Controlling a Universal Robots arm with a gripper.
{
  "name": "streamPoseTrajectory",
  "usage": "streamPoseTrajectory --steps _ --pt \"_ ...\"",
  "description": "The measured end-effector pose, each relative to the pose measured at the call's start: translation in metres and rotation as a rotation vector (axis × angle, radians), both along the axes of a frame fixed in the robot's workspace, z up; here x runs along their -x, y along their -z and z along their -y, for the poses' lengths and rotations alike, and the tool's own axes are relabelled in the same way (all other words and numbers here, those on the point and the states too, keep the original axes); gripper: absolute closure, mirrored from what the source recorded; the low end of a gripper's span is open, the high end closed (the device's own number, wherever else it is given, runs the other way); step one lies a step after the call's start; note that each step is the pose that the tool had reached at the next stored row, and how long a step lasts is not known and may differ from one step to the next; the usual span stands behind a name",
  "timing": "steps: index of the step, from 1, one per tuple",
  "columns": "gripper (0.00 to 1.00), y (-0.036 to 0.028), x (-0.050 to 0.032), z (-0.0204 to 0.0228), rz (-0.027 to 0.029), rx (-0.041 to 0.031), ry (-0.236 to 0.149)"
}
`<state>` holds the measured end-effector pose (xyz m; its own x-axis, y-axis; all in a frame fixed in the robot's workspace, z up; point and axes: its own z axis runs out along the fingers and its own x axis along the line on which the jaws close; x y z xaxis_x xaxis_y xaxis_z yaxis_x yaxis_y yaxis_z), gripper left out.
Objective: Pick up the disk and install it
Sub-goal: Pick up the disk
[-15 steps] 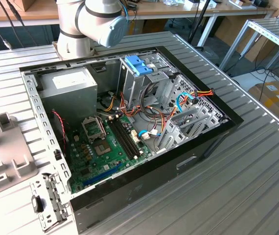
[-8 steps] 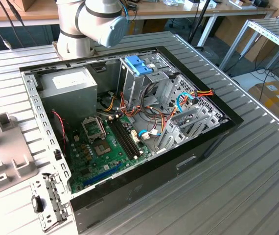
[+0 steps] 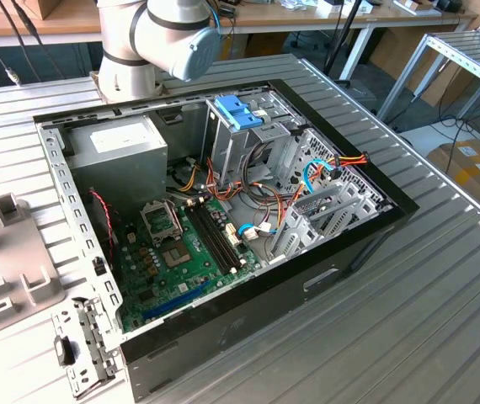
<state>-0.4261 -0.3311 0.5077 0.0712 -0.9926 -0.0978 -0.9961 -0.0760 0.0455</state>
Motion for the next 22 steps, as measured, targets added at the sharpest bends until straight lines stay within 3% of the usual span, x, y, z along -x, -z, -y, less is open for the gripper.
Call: streamPoseTrajectory --steps 22 --pt "0.63 0.0001 -0.0192 0.0018 0.0002 -0.0001 0.000"
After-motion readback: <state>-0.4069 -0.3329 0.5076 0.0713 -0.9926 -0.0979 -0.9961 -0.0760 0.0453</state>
